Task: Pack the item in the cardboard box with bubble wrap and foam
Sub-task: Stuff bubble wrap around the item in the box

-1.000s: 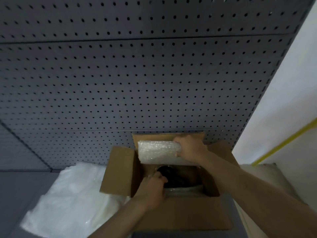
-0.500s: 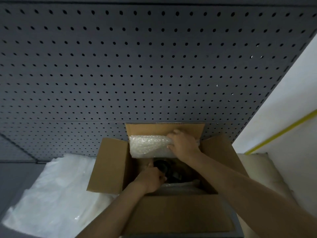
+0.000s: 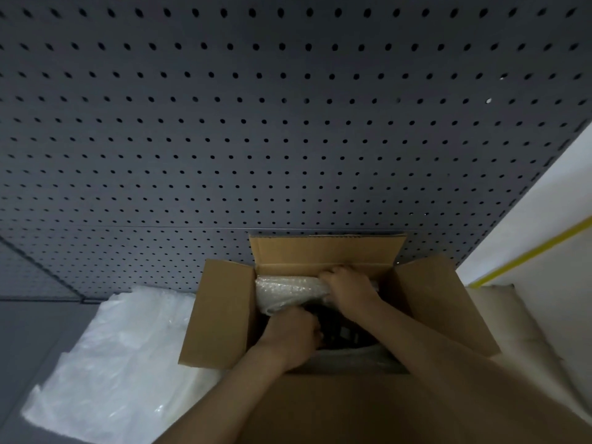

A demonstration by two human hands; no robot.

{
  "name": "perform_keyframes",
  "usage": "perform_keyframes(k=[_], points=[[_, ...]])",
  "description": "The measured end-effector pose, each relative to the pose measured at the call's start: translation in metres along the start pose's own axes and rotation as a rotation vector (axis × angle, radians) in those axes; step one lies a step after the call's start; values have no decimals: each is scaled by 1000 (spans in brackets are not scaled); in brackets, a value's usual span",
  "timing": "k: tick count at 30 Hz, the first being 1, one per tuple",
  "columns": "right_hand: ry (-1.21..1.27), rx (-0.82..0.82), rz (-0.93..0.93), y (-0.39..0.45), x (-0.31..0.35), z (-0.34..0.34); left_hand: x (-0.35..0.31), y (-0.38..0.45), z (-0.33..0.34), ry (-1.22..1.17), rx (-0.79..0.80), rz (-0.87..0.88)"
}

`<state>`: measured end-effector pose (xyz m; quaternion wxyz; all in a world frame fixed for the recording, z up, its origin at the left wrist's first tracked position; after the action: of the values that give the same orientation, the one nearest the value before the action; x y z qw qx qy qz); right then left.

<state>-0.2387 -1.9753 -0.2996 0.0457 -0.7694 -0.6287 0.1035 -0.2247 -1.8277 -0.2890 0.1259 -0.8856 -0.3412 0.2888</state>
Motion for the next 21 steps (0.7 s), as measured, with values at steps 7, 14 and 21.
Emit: perform_keyframes(k=[7, 14, 21], points=[[81, -114, -49, -25, -9, -6, 18, 5, -13, 168, -352, 120], [117, -106, -27, -21, -10, 1, 30, 25, -4, 209, -244, 95], [42, -15, 40, 2, 5, 26, 38, 55, 8, 80, -132, 66]])
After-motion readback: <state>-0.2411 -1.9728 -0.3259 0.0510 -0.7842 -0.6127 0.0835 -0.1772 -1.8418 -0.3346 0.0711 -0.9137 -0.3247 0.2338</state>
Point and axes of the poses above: each hand's wrist, its own y-axis towards the middle knuckle, its own z-axis out of the palm, x = y × z, the point moved 1 cm from there along y, towards the middle knuckle, and after that the axes turned 10 degrees about -y, right-handed, at the moved point
